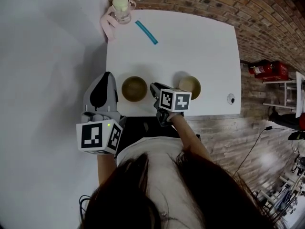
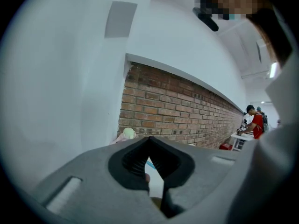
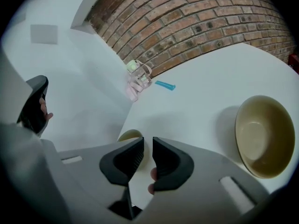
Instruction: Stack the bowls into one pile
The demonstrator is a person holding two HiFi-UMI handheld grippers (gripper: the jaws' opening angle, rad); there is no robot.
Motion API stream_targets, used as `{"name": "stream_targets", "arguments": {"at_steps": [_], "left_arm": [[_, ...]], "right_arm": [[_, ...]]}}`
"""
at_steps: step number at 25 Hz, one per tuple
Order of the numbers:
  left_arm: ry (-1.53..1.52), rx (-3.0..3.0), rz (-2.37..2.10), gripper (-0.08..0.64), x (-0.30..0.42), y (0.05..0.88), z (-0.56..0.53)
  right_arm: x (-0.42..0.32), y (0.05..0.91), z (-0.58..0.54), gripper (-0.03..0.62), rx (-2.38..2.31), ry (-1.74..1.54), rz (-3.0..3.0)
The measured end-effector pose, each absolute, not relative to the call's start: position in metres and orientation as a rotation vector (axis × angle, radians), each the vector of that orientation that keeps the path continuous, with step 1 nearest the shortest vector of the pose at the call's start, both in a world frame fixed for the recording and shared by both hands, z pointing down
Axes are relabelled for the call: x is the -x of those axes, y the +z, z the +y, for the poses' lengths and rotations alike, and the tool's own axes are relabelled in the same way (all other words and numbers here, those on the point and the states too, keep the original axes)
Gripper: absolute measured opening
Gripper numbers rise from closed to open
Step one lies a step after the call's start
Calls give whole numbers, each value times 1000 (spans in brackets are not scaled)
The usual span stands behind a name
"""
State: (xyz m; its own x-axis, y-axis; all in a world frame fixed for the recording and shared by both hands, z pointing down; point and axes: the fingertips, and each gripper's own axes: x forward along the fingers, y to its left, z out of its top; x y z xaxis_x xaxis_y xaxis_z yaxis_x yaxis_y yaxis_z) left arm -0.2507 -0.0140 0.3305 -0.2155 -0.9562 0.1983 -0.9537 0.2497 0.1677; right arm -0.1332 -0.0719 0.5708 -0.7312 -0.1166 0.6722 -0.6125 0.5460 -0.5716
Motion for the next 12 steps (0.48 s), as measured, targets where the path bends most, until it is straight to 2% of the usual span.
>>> {"name": "stream_targets", "arguments": {"at_steps": [12], "left_arm": [[-10, -1692, -2301, 0, 263, 339, 4]], "right_arm": [[150, 584, -57, 86, -490, 1126, -2177]]}}
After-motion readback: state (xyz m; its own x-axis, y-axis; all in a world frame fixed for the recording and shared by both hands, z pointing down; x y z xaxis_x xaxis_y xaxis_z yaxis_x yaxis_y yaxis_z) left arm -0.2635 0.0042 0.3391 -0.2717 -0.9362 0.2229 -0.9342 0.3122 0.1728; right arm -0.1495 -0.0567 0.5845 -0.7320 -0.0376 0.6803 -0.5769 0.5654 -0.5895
